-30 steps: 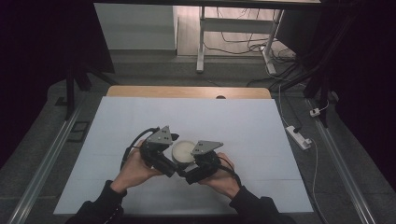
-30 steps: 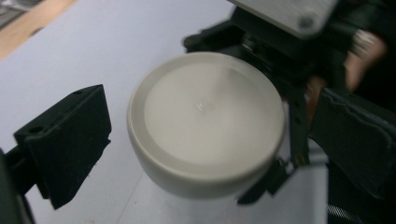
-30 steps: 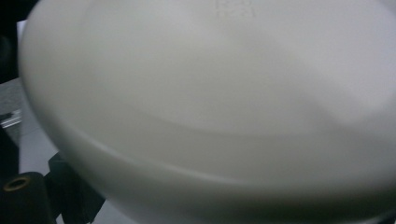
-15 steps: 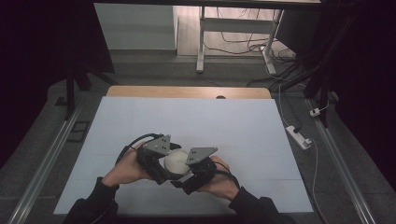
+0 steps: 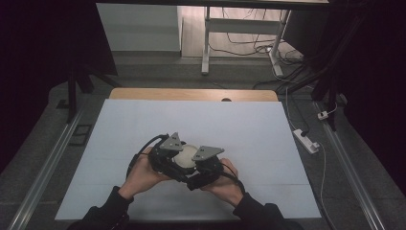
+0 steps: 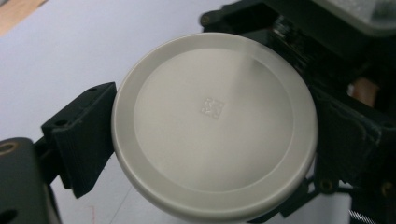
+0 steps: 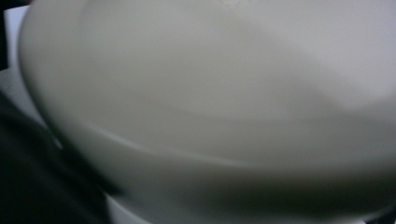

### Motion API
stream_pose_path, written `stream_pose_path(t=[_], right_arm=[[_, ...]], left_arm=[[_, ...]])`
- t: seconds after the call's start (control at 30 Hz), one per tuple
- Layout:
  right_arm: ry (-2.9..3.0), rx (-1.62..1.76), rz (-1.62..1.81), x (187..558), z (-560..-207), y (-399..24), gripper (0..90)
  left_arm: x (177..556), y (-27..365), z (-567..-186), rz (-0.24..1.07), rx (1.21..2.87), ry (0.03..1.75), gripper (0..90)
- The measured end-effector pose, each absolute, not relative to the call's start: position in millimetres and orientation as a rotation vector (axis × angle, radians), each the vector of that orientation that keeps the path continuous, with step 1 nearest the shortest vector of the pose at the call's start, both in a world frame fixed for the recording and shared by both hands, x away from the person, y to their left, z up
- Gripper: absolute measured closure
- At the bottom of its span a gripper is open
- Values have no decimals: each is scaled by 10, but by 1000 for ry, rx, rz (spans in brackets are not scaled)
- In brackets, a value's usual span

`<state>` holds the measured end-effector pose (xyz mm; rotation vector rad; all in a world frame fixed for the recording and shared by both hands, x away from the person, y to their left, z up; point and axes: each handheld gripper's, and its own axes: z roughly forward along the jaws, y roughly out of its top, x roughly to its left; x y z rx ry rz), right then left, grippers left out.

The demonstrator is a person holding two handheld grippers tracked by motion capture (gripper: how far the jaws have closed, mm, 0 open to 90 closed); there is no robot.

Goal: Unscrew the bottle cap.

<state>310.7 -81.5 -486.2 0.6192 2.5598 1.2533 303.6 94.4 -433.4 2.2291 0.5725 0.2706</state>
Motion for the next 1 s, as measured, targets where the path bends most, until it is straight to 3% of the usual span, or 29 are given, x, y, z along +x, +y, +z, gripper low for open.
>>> stream_pose_path(t=[1.0], right_arm=[[2517,689,1258,3238,-4892,-944,62]], left_arm=[[3013,1197,-4199,296,2139,666,80]])
